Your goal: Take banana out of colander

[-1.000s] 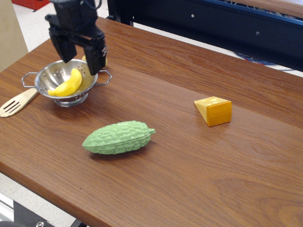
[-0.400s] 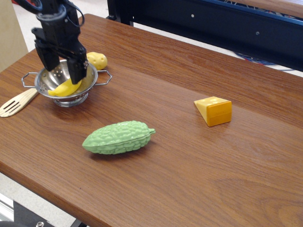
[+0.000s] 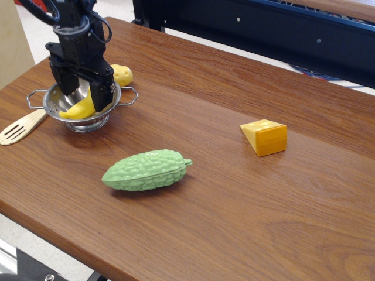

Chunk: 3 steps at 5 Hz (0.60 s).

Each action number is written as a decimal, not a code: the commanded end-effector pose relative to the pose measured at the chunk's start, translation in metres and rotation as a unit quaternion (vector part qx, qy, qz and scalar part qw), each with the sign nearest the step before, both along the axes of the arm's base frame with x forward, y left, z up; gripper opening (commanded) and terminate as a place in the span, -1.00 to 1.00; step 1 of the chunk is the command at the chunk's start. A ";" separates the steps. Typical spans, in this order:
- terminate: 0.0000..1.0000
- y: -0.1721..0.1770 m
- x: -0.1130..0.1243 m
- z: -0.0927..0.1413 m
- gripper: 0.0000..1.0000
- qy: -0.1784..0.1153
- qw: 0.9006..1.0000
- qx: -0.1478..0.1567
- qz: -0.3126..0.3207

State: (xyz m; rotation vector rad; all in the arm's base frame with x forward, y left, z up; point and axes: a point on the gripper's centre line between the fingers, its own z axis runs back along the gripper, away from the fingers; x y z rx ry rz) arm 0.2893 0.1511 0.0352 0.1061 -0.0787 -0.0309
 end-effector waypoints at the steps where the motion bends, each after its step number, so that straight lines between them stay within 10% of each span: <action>1: -1.00 0.001 -0.003 -0.002 1.00 -0.011 1.000 0.021 0.004; 2: -1.00 -0.001 -0.002 -0.006 1.00 -0.007 0.999 0.032 0.012; 3: -1.00 -0.003 -0.001 -0.002 -1.00 -0.011 0.999 0.031 0.018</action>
